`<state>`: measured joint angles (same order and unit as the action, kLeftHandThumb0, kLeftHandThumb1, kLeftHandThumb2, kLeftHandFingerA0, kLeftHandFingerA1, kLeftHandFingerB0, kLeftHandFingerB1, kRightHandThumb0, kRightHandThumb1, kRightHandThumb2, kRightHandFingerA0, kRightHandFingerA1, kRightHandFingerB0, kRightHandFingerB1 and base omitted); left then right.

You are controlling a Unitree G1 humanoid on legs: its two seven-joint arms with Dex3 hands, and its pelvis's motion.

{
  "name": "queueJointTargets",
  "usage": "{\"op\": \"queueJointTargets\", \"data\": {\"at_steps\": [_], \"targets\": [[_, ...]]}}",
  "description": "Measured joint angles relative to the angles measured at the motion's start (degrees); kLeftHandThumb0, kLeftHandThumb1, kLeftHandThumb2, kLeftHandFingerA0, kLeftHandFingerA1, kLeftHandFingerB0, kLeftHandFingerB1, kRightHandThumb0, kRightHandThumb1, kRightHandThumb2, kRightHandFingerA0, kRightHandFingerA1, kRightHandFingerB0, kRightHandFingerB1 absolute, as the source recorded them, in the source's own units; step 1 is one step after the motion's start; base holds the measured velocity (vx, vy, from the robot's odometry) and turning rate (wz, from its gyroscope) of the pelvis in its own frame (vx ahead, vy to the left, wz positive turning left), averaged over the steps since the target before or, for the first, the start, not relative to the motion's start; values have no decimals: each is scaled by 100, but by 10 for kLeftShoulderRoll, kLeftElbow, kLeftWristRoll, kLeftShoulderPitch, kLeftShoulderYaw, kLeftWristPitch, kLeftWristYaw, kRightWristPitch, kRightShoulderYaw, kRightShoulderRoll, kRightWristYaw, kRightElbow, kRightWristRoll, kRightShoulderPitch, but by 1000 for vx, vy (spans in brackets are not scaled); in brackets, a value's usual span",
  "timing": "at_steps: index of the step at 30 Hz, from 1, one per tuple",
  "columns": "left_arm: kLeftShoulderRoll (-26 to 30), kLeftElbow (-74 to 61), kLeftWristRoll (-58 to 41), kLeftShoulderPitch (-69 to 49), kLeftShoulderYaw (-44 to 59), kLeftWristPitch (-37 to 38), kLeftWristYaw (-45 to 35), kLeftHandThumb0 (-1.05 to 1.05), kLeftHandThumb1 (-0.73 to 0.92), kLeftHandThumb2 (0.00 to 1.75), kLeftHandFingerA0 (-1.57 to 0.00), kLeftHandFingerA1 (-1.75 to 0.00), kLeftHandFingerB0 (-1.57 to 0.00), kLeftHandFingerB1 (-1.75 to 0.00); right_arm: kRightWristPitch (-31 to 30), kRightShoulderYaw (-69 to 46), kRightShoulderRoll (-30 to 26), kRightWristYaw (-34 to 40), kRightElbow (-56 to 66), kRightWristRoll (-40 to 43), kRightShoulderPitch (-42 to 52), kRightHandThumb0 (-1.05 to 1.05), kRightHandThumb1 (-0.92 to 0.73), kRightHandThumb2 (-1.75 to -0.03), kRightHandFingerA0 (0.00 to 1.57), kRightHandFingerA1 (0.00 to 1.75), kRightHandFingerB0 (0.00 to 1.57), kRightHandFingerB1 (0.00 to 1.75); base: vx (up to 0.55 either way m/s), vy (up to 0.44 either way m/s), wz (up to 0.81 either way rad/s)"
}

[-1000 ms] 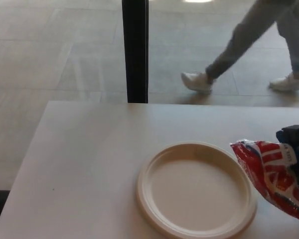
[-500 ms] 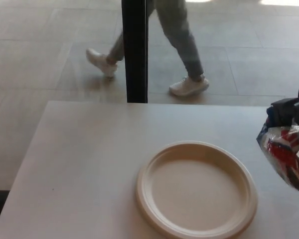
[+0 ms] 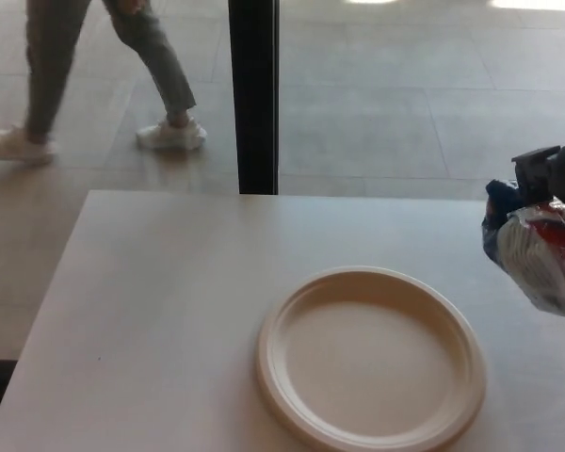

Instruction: The robot uses its right hand to pick up a bag of sunflower seeds kept in the middle of the desk and tilts it over a plate kept next to it to pour out a few seeds and then puts the bag of seeds back on the desk

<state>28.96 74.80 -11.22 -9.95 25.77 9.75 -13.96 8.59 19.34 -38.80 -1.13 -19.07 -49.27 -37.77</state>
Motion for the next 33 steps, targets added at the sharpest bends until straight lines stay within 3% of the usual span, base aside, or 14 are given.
{"op": "queueJointTargets", "data": {"at_steps": [4, 5, 6, 7, 17, 20, 21, 22, 23, 24, 28, 30, 32, 33], "targets": [[0, 0, -3, -1, 5, 0, -2, -66, 61, 59, -49, -52, -46, -39, -10, 4, 5, -8, 1, -6, -3, -31, -52, -80, 88, 175, 73, 165, 0, 0, 0], [0, 0, -4, -1, 8, 0, -3, -68, 47, 87, -48, -61, -44, -52, -13, 5, 7, -10, 1, -8, -4, -32, -53, -79, 87, 175, 73, 162, 0, 0, 0], [0, 1, -5, -1, 10, 0, -4, -68, 47, 88, -50, -61, -45, -53, -17, 6, 9, -14, 2, -10, -6, -32, -51, -86, 86, 175, 69, 162, 0, 0, 0], [0, 1, -5, -1, 12, 0, -4, -68, 62, 59, -54, -54, -49, -39, -21, 6, 11, -15, 2, -12, -8, -32, -52, -88, 85, 175, 71, 160, 0, 0, 0], [0, 1, -4, 2, 11, 0, -4, -69, 61, 59, -53, -52, -48, -39, -61, 10, 34, -22, 16, -39, -38, -37, -61, -77, 92, 175, 72, 158, 0, 0, 0], [0, 1, -5, 4, 13, 0, -4, -71, 47, 88, -49, -61, -45, -52, -69, 14, 38, -26, 17, -46, -39, -33, -56, -79, 87, 175, 79, 137, 0, 0, 0], [0, 2, -5, 5, 14, 0, -4, -70, 60, 58, -55, -54, -51, -39, -72, 15, 40, -26, 17, -48, -39, -33, -56, -80, 84, 175, 79, 132, 0, 0, 0], [0, 2, -5, 5, 15, 0, -4, -70, 46, 88, -50, -63, -45, -53, -75, 15, 40, -27, 18, -49, -38, -34, -62, -69, 85, 170, 84, 112, 0, 0, 0], [0, 2, -6, 6, 16, 0, -5, -70, 46, 88, -50, -63, -45, -53, -79, 15, 41, -28, 19, -50, -35, -34, -62, -69, 85, 170, 84, 112, 0, 0, 0], [0, 2, -6, 6, 17, 0, -6, -71, 60, 57, -55, -57, -51, -40, -84, 15, 40, -31, 19, -53, -31, -38, -65, -69, 88, 169, 82, 112, 0, 0, 0], [0, 2, -7, 6, 18, 0, -7, -73, 61, 59, -55, -55, -47, -39, -106, 27, 30, -48, 21, -72, -10, -35, -68, -73, 85, 174, 76, 114, 0, 0, 0], [0, 2, -8, 6, 18, 0, -7, -70, 61, 59, -53, -55, -48, -39, -121, 28, 30, -61, 21, -78, -2, -37, -70, -71, 83, 171, 77, 95, 0, 0, 0], [0, 1, -8, 8, 20, 0, -8, -71, 46, 88, -49, -63, -46, -53, -135, 28, 29, -75, 22, -84, 2, -38, -76, -69, 82, 170, 75, 103, 0, 0, 0], [0, 1, -9, 9, 21, 0, -8, -70, 59, 58, -53, -57, -49, -40, -143, 27, 28, -81, 23, -87, 6, -41, -75, -66, 80, 171, 75, 106, 0, 0, 0]]}}
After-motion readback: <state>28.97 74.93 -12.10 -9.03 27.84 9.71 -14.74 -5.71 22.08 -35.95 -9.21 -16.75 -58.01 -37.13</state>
